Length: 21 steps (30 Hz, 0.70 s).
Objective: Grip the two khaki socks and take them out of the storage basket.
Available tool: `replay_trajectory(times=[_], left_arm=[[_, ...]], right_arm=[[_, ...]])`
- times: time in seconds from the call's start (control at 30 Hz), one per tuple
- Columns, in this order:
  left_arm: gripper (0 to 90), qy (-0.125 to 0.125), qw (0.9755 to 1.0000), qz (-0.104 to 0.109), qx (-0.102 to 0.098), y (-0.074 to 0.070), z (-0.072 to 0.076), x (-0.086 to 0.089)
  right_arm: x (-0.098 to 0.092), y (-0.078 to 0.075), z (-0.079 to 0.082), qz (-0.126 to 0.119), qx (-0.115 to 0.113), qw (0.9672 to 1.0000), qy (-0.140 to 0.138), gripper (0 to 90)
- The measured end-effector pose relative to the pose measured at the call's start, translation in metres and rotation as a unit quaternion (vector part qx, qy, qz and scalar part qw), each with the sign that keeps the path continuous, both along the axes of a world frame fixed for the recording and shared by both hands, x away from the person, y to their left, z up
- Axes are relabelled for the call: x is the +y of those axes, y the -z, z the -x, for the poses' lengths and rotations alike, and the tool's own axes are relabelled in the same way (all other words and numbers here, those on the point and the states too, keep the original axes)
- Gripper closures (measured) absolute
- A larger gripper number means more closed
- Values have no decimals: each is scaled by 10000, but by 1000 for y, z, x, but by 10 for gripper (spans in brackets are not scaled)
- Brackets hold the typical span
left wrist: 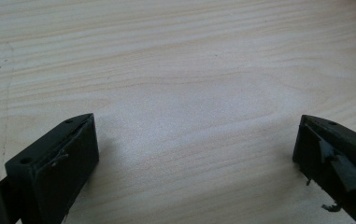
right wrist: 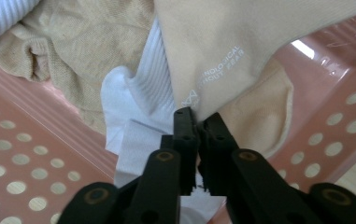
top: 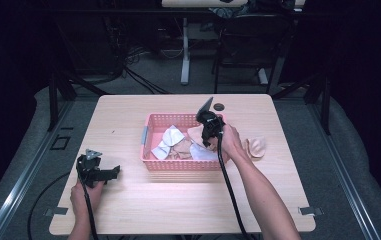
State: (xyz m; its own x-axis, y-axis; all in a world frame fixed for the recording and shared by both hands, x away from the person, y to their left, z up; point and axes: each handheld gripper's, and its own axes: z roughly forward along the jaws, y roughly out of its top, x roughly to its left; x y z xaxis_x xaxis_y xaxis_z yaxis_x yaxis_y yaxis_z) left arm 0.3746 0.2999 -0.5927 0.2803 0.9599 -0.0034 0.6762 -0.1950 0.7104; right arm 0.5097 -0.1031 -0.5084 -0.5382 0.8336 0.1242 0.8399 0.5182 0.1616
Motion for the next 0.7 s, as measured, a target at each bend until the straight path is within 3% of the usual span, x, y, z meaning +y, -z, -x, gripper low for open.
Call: replay_trajectory(times=[0.07,0.3,0.43,0.7], left_arm=[[1,-2,10000,3,-1,0,0,0],[1,-4,10000,4,-3,0,0,0],[1,-4,10000,3,-3,0,0,0],[1,-4,10000,3,-2,0,0,0]], right_arm=[[-2,-5,0,73,24,9999,-111,877],[-3,-21,6,-68,-147,9998,-126,879],[-4,-38,10,-6,-166,9995,-276,879],[-3,-57,14,38,-253,9989,-385,880]])
